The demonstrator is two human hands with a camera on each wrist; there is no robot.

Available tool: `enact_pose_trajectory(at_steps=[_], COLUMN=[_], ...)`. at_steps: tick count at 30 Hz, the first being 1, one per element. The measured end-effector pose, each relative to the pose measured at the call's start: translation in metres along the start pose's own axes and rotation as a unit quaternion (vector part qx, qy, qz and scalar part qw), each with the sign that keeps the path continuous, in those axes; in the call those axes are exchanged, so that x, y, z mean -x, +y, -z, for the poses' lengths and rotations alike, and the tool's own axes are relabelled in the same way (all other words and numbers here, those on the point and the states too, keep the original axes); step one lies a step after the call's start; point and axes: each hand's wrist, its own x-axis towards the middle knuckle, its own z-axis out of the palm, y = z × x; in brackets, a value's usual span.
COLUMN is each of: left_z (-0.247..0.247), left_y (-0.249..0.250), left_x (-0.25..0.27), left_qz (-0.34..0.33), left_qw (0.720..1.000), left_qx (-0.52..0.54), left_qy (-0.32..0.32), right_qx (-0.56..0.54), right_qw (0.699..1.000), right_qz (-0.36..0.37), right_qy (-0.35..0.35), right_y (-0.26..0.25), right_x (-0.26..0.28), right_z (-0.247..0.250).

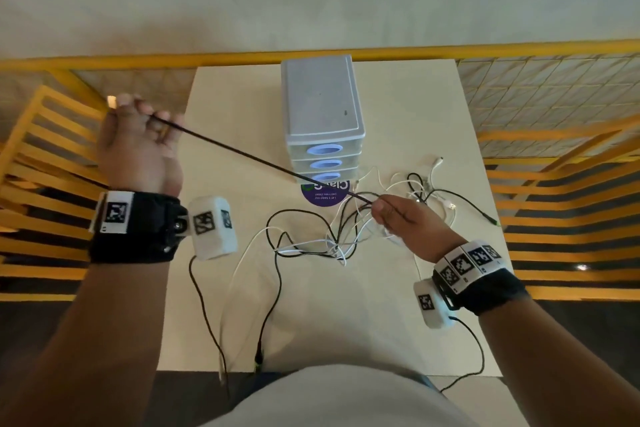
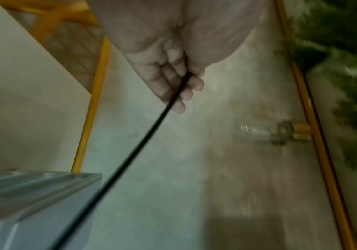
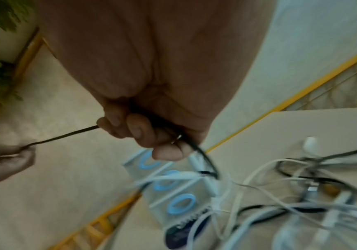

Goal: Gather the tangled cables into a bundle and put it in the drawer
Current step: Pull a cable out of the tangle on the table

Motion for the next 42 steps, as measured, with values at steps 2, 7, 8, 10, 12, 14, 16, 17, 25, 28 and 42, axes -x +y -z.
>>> enact_pose_trajectory(at_steps=[2,7,8,10,12,14,16,17,25,28,42], left_z=[0.012,0.013,0.009,0.002,-0.003,-0.008,-0.01,-0.011,-0.019,-0.023,0.002], left_y=[0.0,-0.016,-0.019,-0.025,-0.03,-0.035,-0.04,-0.044,-0.042,-0.018,0.039], left_x=[-0.011,0.01,0.022,0.049,0.073,0.088,0.098,0.103,0.101,0.079,-0.015], left_qz=[0.043,0.062,0.042,-0.02,-0.087,-0.122,-0.14,-0.152,-0.176,-0.197,-0.284], left_qw=[0.997,0.988,0.975,0.926,0.857,0.809,0.78,0.762,0.698,0.748,0.869], left_qx=[0.02,-0.127,-0.176,-0.265,-0.329,-0.367,-0.389,-0.405,-0.45,-0.397,-0.347], left_qy=[0.062,-0.065,-0.128,-0.27,-0.387,-0.443,-0.47,-0.482,-0.528,-0.494,-0.21], right_qx=[0.02,-0.001,-0.01,0.006,0.046,0.064,0.078,0.081,-0.002,-0.037,-0.08], right_qw=[0.999,0.998,0.997,0.998,0.997,0.996,0.995,0.994,0.996,0.995,0.993], right_qz=[-0.029,-0.058,-0.05,-0.012,0.018,0.032,0.049,0.057,0.083,0.083,-0.007], right_qy=[0.001,0.036,0.049,0.063,0.056,0.049,0.044,0.043,0.033,0.044,0.085], right_y=[0.015,-0.002,-0.012,-0.034,-0.054,-0.07,-0.082,-0.087,-0.094,-0.086,-0.03], right_x=[0.011,0.026,0.025,0.021,0.016,0.012,0.009,0.009,0.005,0.008,0.013], right_z=[0.0,-0.006,-0.004,0.0,0.003,0.005,0.004,0.002,0.001,0.003,-0.023])
